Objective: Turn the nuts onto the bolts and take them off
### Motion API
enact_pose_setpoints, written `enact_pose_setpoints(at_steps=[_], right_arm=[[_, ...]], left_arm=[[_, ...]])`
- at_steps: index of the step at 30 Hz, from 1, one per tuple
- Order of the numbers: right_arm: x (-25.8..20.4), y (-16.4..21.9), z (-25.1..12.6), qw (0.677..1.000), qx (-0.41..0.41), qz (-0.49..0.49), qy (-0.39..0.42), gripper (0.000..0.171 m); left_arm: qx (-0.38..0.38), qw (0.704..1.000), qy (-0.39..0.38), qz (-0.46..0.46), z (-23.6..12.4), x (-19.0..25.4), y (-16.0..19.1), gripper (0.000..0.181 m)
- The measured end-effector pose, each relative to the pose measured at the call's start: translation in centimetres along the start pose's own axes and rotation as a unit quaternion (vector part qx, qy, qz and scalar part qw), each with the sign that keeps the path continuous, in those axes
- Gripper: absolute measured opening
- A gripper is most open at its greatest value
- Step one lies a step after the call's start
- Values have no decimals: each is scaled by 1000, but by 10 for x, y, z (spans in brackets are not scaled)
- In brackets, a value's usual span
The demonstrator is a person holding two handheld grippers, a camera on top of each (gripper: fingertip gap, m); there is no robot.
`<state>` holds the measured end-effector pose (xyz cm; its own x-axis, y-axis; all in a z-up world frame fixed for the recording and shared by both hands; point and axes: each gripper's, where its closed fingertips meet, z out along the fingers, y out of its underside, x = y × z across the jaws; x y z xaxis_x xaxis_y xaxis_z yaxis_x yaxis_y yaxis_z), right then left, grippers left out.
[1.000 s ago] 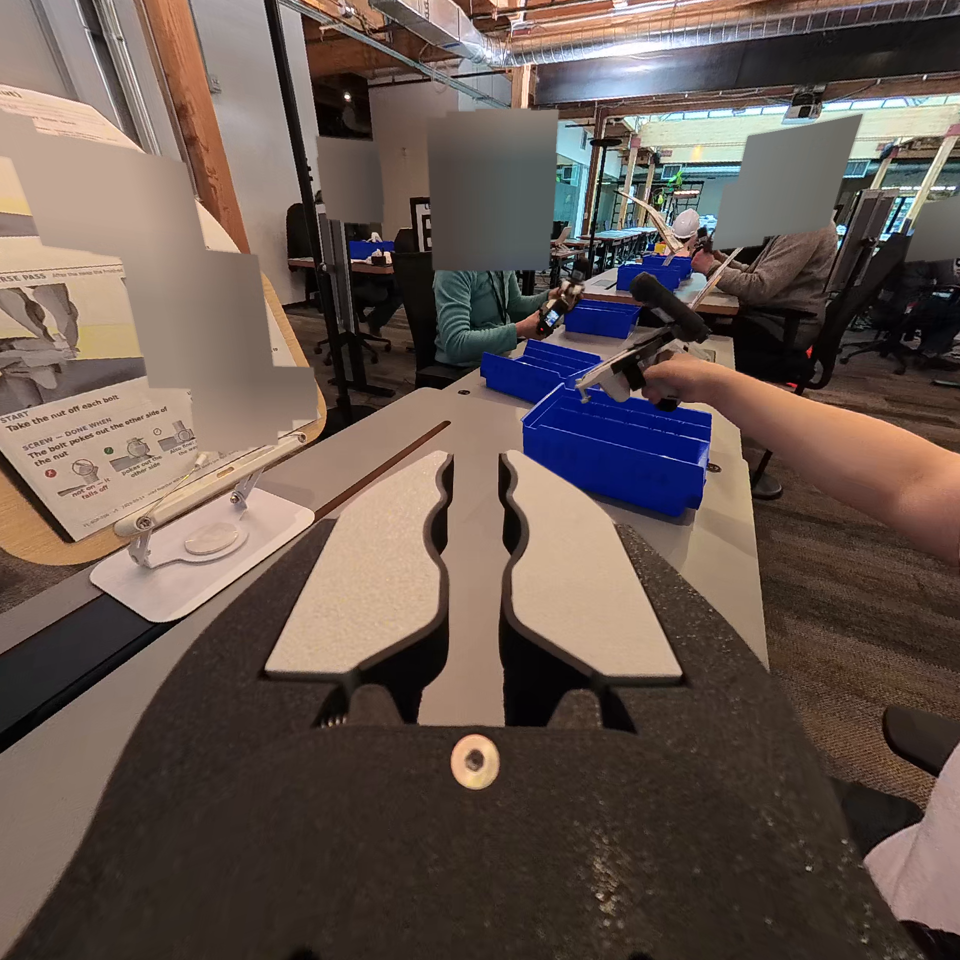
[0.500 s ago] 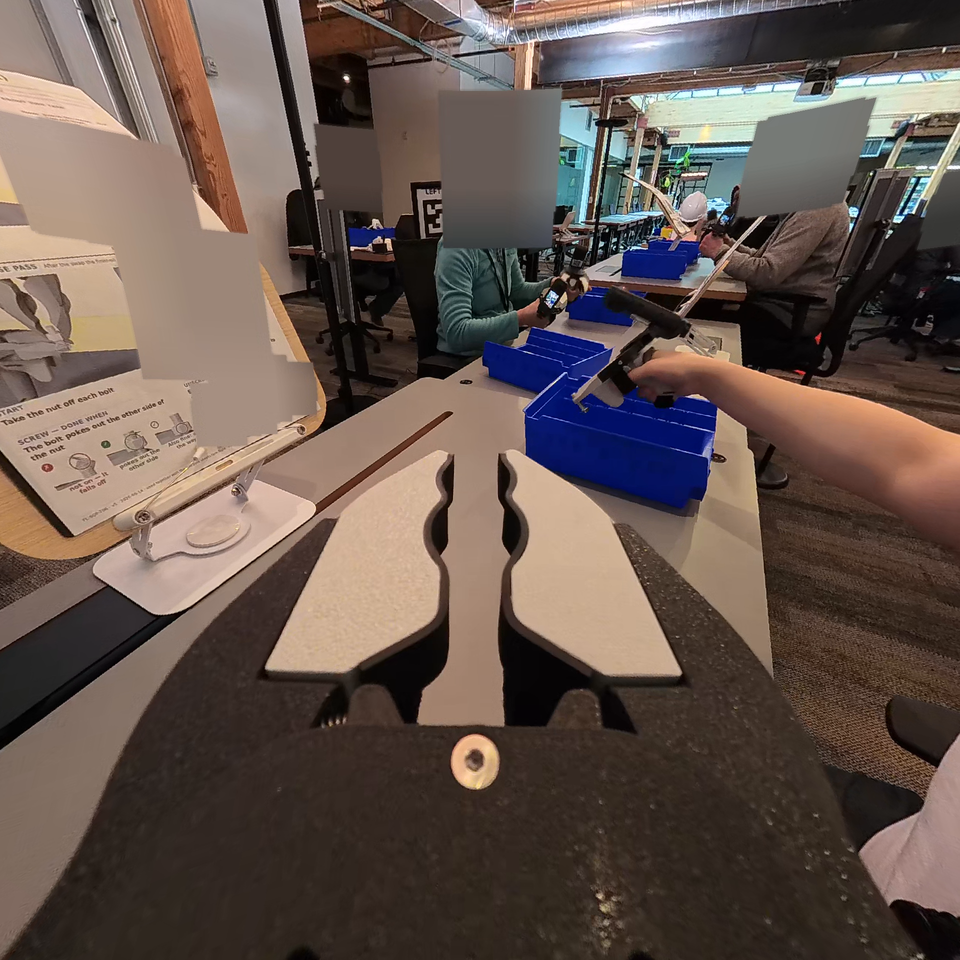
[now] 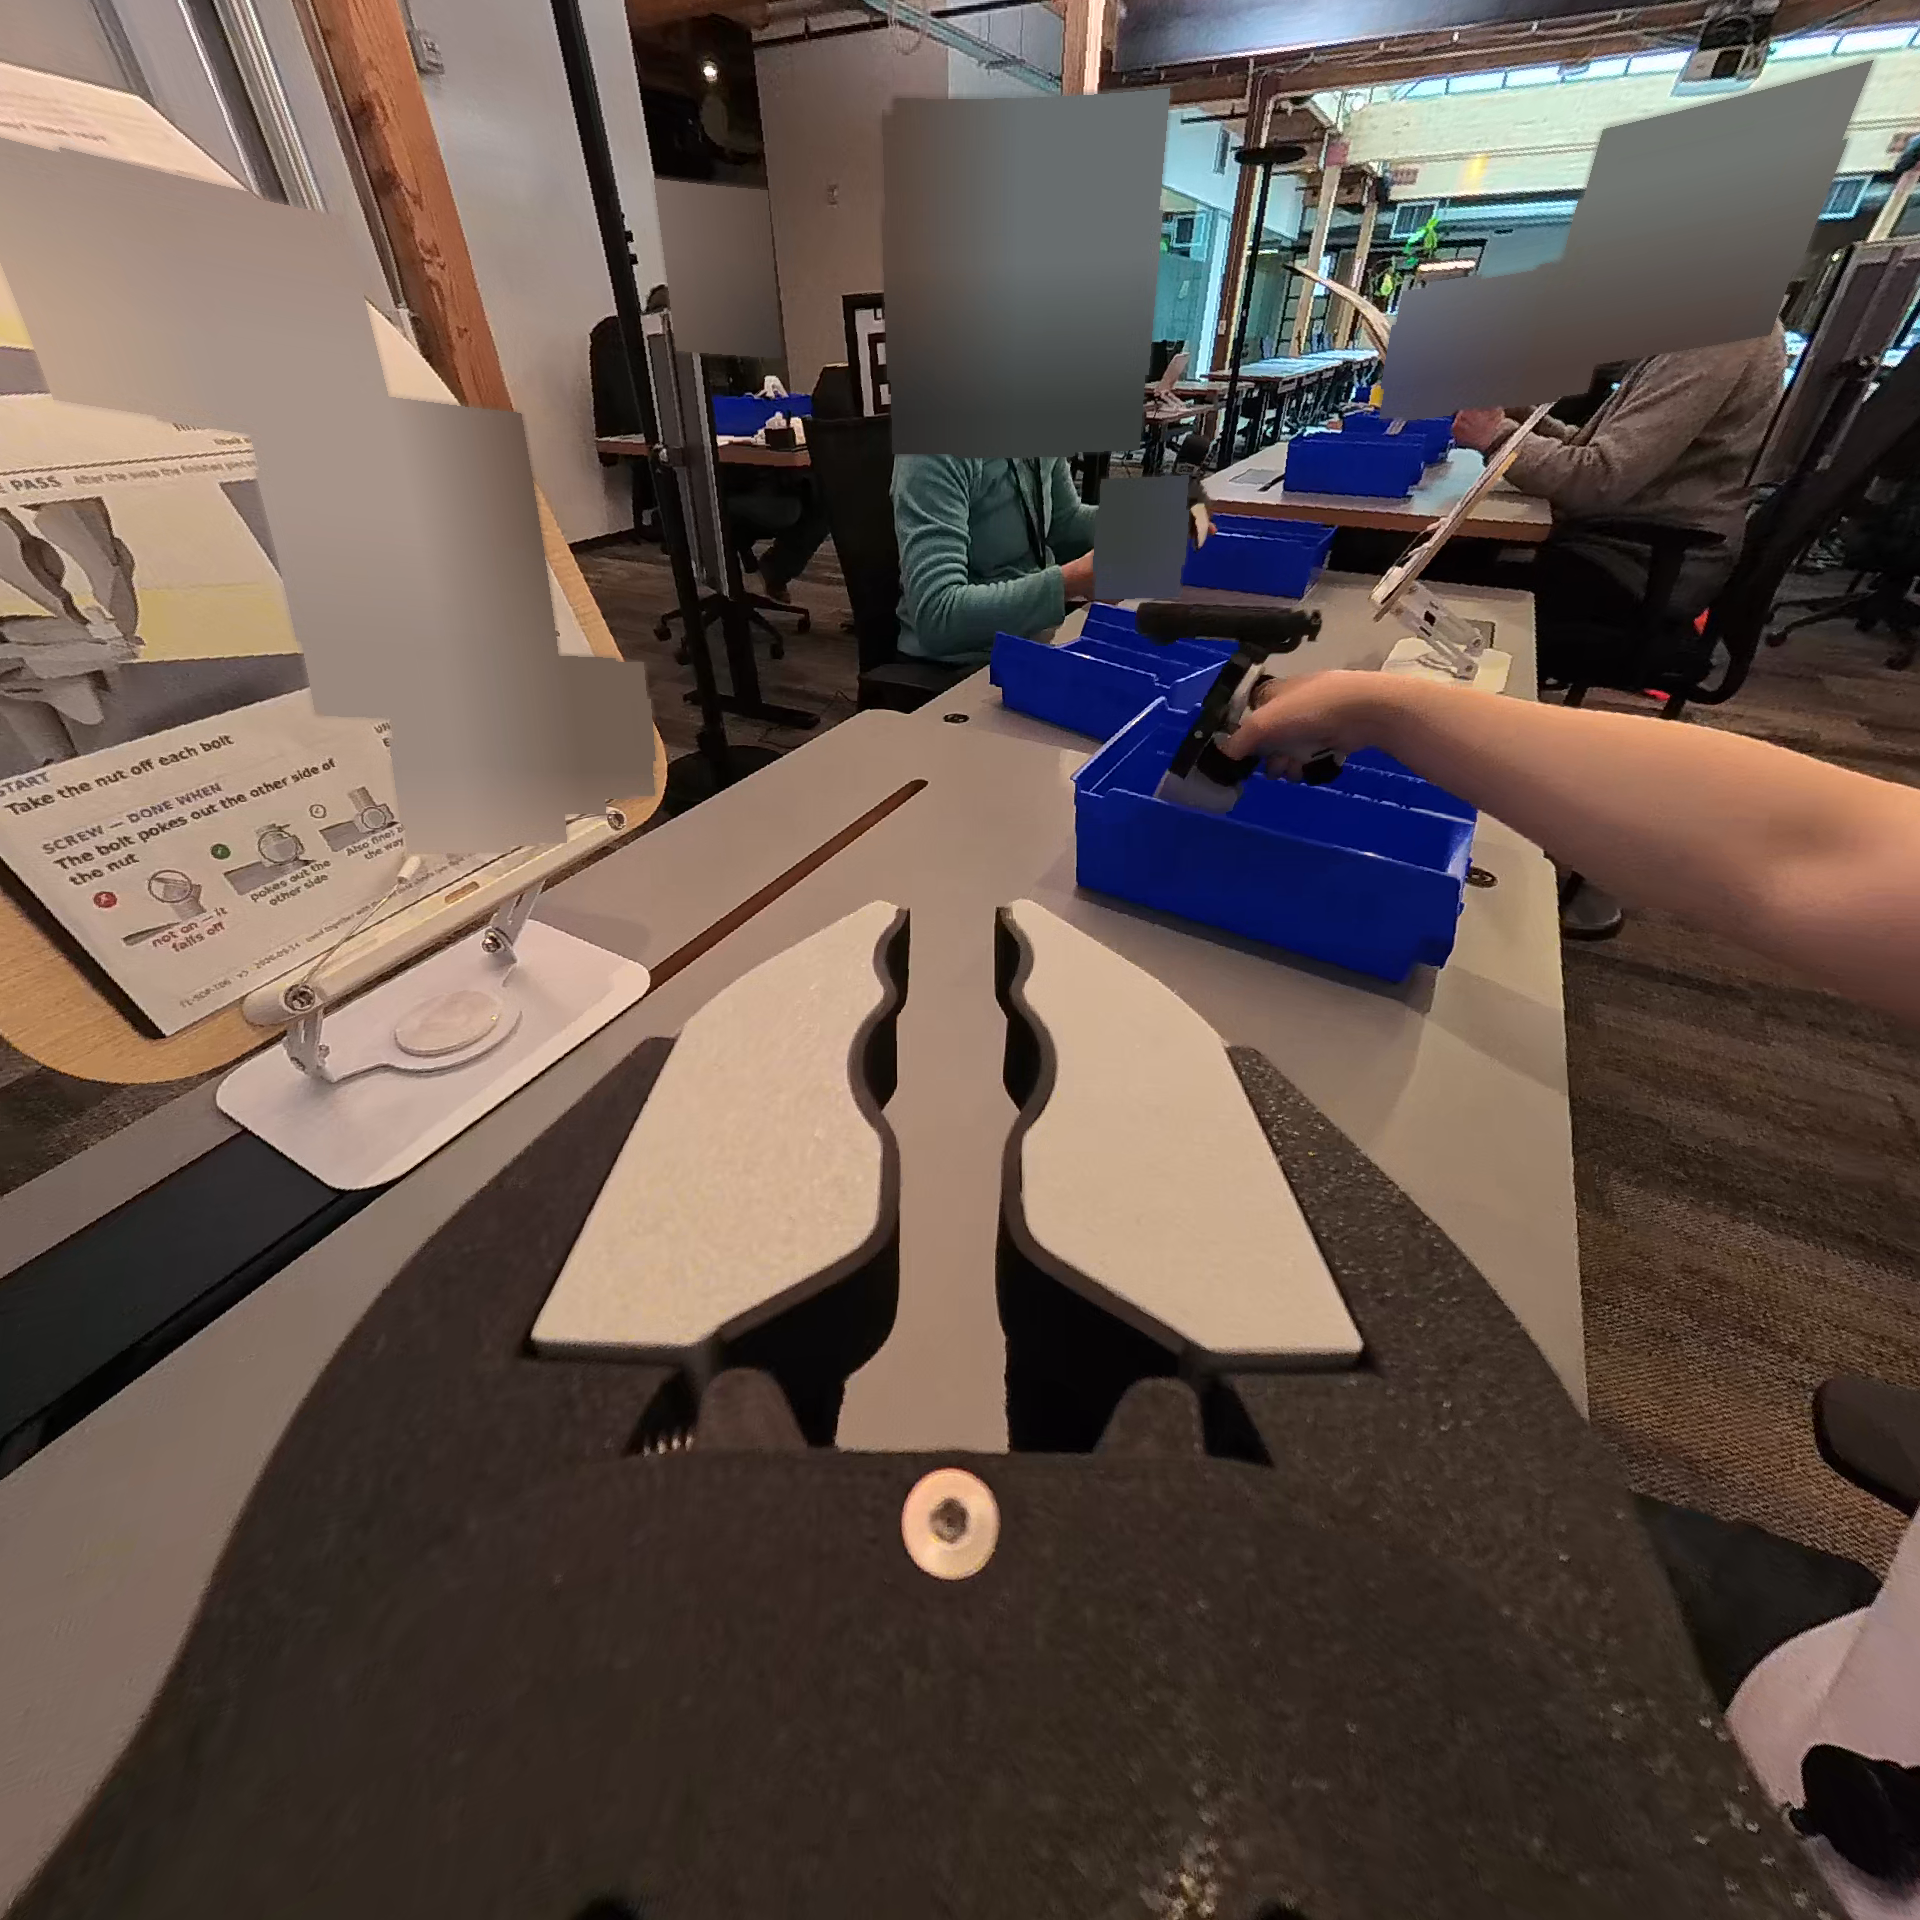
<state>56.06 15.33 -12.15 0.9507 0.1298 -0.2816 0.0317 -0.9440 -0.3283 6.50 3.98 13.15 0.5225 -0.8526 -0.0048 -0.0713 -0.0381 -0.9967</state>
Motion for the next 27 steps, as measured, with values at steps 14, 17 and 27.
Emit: enact_pose_setpoints(at_steps=[14,17,27], right_arm=[[12,9,34,996,-73,-25,37,18],[12,9,34,996,-74,-31,42,18],[10,1,28,998,-44,-35,43,22]], left_arm=[[-17,1000,-4,0,10,-2,8,15],[-17,1000,-3,-2,10,-2,8,15],[-9,1000,-3,-2,4,-2,4,15]])
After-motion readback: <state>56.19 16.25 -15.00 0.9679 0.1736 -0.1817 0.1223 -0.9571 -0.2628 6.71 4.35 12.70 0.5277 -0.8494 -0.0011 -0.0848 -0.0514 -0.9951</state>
